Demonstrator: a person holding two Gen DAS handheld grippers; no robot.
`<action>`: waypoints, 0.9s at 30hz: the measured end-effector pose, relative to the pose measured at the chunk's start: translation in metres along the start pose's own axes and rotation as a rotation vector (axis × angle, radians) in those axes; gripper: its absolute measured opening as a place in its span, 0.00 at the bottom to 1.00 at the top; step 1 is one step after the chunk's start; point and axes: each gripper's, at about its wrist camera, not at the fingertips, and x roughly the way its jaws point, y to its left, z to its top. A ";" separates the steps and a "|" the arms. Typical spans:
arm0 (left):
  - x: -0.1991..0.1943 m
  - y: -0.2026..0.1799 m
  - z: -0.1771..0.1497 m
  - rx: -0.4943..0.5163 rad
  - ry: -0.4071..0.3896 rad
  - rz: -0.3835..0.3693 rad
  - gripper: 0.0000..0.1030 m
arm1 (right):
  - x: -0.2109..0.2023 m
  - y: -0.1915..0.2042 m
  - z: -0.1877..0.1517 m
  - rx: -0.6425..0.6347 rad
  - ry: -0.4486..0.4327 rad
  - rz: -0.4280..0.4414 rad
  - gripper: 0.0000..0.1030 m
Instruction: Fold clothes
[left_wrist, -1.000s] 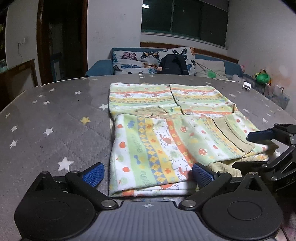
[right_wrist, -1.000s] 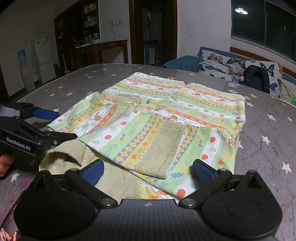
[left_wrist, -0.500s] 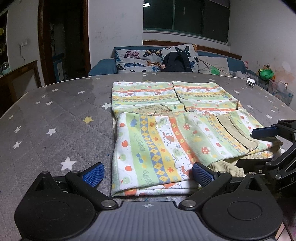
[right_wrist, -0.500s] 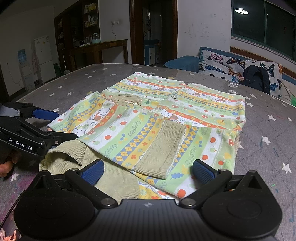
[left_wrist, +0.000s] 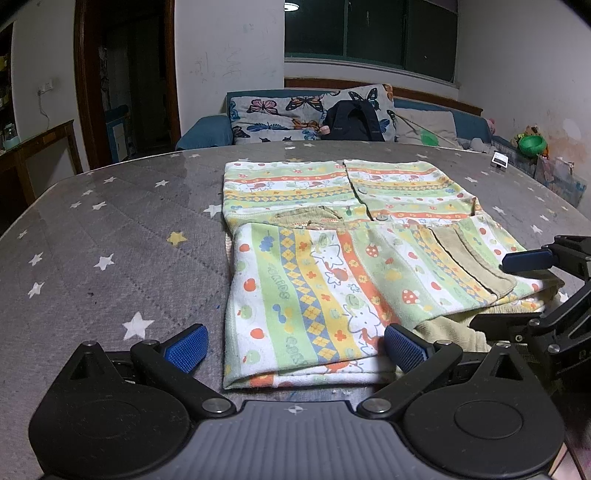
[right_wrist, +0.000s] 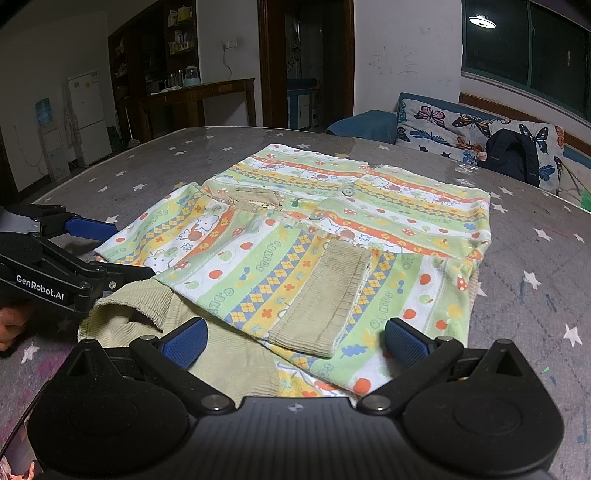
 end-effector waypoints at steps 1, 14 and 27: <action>-0.003 0.001 0.001 0.003 -0.004 0.003 1.00 | 0.000 0.000 0.000 0.000 0.000 -0.003 1.00; -0.042 0.011 0.014 0.037 -0.089 0.013 1.00 | -0.023 0.007 0.025 0.043 -0.087 -0.030 0.78; -0.044 -0.009 0.025 0.116 -0.106 -0.062 0.99 | -0.003 0.010 0.017 -0.015 0.014 -0.058 0.61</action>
